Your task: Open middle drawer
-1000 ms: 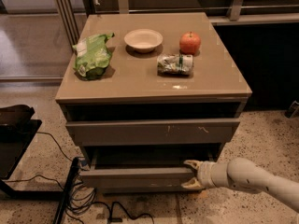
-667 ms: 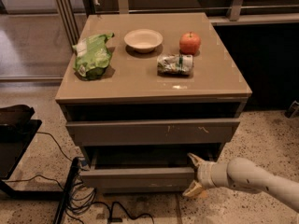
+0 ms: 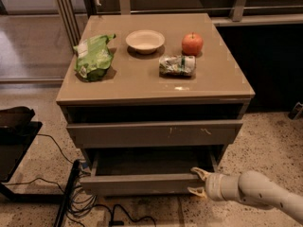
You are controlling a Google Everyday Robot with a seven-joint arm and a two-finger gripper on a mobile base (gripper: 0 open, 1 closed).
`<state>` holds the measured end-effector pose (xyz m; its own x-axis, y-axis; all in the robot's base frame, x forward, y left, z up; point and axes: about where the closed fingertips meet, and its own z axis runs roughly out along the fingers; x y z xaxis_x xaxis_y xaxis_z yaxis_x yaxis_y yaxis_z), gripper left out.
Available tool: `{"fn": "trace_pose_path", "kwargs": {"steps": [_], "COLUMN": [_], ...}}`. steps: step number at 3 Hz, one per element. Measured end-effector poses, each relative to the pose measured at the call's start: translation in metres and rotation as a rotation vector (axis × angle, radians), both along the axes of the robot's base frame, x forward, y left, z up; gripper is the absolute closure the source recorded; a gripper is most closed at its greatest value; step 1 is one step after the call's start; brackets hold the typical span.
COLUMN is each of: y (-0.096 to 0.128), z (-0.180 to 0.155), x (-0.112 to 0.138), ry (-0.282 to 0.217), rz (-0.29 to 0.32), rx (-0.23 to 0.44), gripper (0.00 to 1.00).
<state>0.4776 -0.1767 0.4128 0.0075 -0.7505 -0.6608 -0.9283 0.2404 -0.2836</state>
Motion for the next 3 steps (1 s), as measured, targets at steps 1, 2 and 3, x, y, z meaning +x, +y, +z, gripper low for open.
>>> {"fn": "trace_pose_path", "kwargs": {"steps": [1, 2, 3], "y": [0.0001, 0.0000, 0.0001], "z": [0.0063, 0.0110, 0.0125], "x": [0.0004, 0.0004, 0.0004], "ry": [0.000, -0.002, -0.002], "rz": [0.000, 0.001, 0.001], "rx": [0.000, -0.001, -0.001], "gripper": [0.84, 1.00, 1.00]}}
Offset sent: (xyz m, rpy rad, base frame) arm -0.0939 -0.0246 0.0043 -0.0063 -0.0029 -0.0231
